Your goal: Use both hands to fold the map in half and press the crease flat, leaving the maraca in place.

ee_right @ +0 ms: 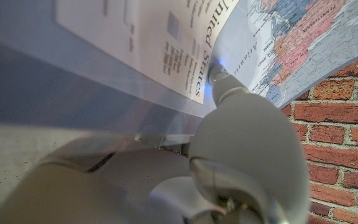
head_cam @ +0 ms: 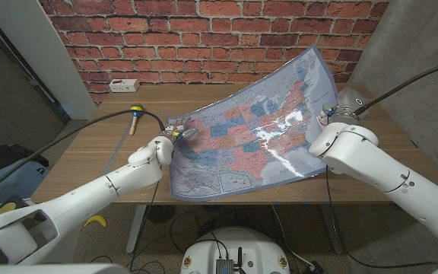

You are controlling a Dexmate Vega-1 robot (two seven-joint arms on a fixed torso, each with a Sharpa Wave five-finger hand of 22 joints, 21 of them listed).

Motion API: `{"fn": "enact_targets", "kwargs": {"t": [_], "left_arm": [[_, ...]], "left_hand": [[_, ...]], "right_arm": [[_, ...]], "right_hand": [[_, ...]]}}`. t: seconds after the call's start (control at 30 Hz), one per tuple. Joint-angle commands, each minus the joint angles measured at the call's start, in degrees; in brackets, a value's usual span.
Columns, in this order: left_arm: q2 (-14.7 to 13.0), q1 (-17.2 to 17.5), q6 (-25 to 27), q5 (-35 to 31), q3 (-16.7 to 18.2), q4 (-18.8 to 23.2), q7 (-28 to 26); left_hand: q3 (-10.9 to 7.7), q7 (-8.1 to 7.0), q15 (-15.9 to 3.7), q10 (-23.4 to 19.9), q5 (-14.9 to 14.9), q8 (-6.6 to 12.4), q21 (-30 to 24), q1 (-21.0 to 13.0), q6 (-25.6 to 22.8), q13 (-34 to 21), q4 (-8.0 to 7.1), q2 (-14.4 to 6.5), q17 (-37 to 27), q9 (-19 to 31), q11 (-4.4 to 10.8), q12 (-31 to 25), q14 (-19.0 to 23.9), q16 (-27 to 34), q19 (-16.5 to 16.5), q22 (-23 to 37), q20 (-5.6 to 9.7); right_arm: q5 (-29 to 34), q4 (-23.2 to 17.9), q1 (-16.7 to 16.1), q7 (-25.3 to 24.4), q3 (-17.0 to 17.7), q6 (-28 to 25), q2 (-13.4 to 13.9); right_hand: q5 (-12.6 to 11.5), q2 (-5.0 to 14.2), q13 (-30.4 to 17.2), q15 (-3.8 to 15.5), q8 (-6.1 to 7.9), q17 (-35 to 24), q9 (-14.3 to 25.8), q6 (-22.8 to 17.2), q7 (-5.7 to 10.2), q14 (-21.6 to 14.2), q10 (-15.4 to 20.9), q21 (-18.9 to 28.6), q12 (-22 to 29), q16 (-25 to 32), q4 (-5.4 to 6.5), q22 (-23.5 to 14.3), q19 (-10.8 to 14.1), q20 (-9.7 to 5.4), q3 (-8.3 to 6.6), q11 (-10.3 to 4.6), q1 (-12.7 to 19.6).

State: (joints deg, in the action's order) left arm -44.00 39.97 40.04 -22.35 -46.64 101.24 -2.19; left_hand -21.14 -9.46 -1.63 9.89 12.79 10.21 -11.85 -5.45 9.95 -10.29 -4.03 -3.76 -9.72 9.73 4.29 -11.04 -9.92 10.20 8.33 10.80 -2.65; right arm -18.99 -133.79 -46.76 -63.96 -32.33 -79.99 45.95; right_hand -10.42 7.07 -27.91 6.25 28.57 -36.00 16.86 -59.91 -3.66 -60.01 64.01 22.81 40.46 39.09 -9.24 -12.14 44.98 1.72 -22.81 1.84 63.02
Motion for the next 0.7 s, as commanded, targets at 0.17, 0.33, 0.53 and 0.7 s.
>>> {"fn": "enact_targets", "kwargs": {"t": [0.17,0.33,0.53,0.7], "left_arm": [[1.82,-3.21,0.45,2.17,-3.60,-4.60,5.34],[2.03,-3.70,-0.30,2.98,-3.77,-5.54,5.46],[2.28,-4.22,-1.30,3.29,-4.15,-6.32,5.29],[2.40,-4.44,-2.02,3.53,-4.32,-6.79,5.18]], "left_hand": [[0.21,0.66,0.18,4.46,0.03,0.10,-0.02,-0.75,1.94,-0.16,1.05,1.35,-0.14,0.29,-0.07,-0.08,-4.52,0.03,0.12,0.05,0.02],[0.32,0.86,0.18,3.95,0.04,0.30,-0.15,-0.96,1.52,-0.16,1.32,1.60,-0.13,0.29,-0.16,-0.31,-4.16,0.16,-0.20,0.05,0.14],[0.40,0.84,0.04,4.00,0.06,0.32,-0.21,-1.08,1.45,-0.16,1.46,1.70,-0.14,0.29,-0.30,-0.30,-4.11,0.16,-0.34,0.06,0.17],[0.45,0.85,0.00,4.00,0.08,0.30,-0.20,-1.13,1.50,-0.16,1.53,1.72,-0.15,0.29,-0.17,-0.31,-4.16,0.13,-0.30,0.06,0.20]], "right_arm": [[-9.38,-4.39,8.61,-0.04,-7.03,0.01,6.30],[-20.61,-6.99,18.18,-0.04,-14.42,0.01,11.79],[-37.07,-8.02,35.46,-0.04,-27.90,0.01,15.87],[-45.37,-7.59,44.53,-0.04,-34.68,0.01,15.64]], "right_hand": [[-0.62,-1.21,-1.08,0.97,1.18,-0.33,4.97,-2.31,-0.53,-2.14,0.68,0.92,0.98,-0.24,-0.16,-0.34,1.31,0.03,-0.93,-0.19,0.05],[-0.89,-1.80,-1.58,0.99,1.47,-0.45,5.31,-2.46,-0.44,-2.53,0.90,1.25,1.39,-0.42,-0.20,-0.36,1.53,0.04,-1.14,-0.25,-0.20],[-1.22,-2.14,-1.85,0.68,1.74,-0.66,5.73,-2.41,-0.49,-2.55,0.47,1.40,1.38,-0.82,-0.10,-0.40,1.10,0.26,-1.55,-0.14,-0.53],[-1.38,-2.27,-1.69,0.39,1.86,-0.79,5.98,-2.30,-0.69,-2.61,0.47,1.55,1.27,-1.04,-0.09,-0.42,0.98,0.39,-1.87,0.12,-0.65]]}}
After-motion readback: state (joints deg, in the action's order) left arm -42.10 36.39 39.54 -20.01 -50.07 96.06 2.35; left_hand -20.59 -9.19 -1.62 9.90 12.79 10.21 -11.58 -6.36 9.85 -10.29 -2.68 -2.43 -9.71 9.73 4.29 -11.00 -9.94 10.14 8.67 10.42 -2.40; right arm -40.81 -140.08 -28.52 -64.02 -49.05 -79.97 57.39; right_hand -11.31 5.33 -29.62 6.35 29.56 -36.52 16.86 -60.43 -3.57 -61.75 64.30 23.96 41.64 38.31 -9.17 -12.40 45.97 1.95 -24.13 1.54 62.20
